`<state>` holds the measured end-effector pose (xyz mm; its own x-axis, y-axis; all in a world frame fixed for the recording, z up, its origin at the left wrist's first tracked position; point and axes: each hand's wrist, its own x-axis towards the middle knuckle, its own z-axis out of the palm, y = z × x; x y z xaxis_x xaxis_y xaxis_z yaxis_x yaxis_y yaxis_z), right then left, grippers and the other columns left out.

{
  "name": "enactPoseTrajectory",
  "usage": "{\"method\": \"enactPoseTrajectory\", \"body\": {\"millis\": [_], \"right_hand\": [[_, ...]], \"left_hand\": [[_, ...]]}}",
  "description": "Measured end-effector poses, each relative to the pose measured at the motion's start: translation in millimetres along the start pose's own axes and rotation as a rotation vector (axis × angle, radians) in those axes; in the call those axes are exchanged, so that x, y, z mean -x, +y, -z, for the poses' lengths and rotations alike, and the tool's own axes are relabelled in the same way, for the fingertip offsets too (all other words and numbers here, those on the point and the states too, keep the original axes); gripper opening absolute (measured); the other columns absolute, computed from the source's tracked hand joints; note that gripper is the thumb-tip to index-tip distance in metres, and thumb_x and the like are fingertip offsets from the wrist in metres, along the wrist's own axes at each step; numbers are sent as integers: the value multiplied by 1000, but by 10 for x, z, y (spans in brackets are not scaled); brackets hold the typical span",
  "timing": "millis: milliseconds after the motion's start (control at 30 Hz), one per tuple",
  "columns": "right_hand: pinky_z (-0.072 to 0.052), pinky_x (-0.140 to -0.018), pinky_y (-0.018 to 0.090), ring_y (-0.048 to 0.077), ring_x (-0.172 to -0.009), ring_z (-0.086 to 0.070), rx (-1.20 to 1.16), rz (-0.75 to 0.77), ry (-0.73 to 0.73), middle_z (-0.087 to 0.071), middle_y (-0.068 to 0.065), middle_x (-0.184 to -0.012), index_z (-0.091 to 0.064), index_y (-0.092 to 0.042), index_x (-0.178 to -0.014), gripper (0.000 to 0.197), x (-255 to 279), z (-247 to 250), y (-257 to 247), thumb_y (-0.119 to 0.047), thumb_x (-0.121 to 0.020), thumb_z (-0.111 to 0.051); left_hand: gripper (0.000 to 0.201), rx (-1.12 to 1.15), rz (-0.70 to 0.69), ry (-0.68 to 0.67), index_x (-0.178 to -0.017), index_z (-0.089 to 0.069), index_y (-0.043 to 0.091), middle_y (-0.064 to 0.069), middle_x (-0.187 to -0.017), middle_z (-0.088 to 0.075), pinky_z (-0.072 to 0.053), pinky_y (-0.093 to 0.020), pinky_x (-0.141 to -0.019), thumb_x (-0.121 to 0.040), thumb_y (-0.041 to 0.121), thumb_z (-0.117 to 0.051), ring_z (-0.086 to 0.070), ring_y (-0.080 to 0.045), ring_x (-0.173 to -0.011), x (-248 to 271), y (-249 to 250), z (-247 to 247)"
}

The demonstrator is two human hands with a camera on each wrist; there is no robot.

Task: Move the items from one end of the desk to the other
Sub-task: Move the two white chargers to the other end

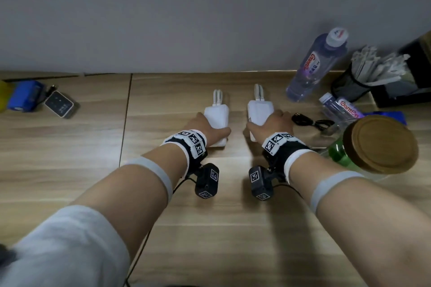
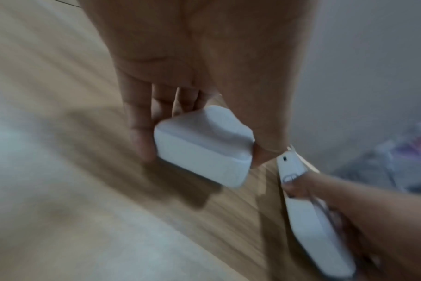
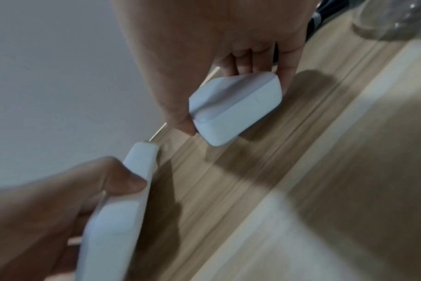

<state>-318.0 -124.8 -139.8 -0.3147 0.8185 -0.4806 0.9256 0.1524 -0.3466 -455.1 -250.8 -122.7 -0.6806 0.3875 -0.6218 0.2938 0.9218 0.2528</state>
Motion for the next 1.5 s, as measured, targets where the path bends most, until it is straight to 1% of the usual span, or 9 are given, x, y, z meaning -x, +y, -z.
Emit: {"method": "enactPoseTrajectory", "body": {"millis": [133, 267, 400, 533, 633, 767, 900, 1267, 1500], "right_hand": [[-44, -92, 38, 35, -117, -52, -109, -39, -90, -47, 15, -129, -43, -6, -133, 83, 279, -215, -304, -58, -73, -67], [-51, -89, 40, 34, -110, -57, -171, 6, -166, -51, 14, -126, -46, -9, -131, 82, 748, -530, -715, -59, -71, -69], [-54, -87, 40, 33, -103, -61, -143, 98, -206, -56, 14, -122, -51, -9, -127, 82, 1441, -883, -1215, -61, -66, -70], [-57, -79, 37, 29, -93, -64, -160, 184, -211, -63, 9, -113, -57, -16, -118, 91, 2189, -1316, -1733, -65, -42, -61], [-57, -76, 34, 27, -89, -66, -172, 219, -212, -67, 7, -106, -61, -19, -109, 74, 2717, -1641, -2127, -60, -49, -66], [-57, -72, 34, 27, -87, -65, -147, 252, -218, -65, 8, -108, -60, -18, -114, 89, 3346, -2099, -2641, -65, -39, -61], [-53, -73, 33, 28, -90, -62, -68, 290, -218, -61, 9, -111, -54, -17, -117, 85, 3842, -2411, -3075, -62, -46, -63], [-51, -90, 40, 32, -106, -58, -8, 316, -279, -51, 12, -122, -46, -14, -126, 80, 4141, -3300, -4264, -53, -61, -72], [-46, -96, 40, 33, -115, -52, 18, 333, -288, -48, 12, -125, -42, -13, -128, 83, 3969, -4015, -5242, -55, -63, -74]], "left_hand": [[98, 180, 114, -38, -131, -49, 9, -11, -119, -64, -57, -42, -87, -58, 71, -68, -65, -32, -100, 219, -609, 147], [106, 329, 176, -26, -125, -53, 10, -9, -109, -67, -62, -44, -78, -42, 73, -65, -68, -30, -92, 493, -1367, 296], [97, 423, 217, 4, -119, -48, 13, -8, -109, -64, -62, -43, -77, -43, 70, -65, -67, -28, -91, 814, -2268, 573], [96, 608, 221, 82, -120, -54, 11, -8, -103, -67, -64, -46, -68, -41, 63, -72, -70, -28, -86, 1078, -3276, 833], [94, 698, 208, 89, -121, -49, 12, -9, -108, -63, -64, -47, -62, -42, 58, -73, -68, -28, -88, 1311, -3960, 1124], [86, 696, 185, 123, -122, -45, 13, -9, -110, -60, -64, -44, -61, -52, 53, -76, -66, -27, -89, 1519, -4812, 1510], [89, 704, 215, 164, -123, -45, 12, -10, -109, -60, -64, -46, -59, -51, 54, -76, -67, -28, -89, 1600, -5486, 1810], [99, 530, 305, 231, -121, -45, 14, -7, -107, -60, -62, -45, -77, -39, 66, -67, -65, -29, -89, 1227, -6698, 2476], [93, 452, 383, 207, -120, -41, 13, -7, -110, -59, -62, -44, -78, -47, 64, -67, -65, -29, -92, 629, -7403, 3011]]}}
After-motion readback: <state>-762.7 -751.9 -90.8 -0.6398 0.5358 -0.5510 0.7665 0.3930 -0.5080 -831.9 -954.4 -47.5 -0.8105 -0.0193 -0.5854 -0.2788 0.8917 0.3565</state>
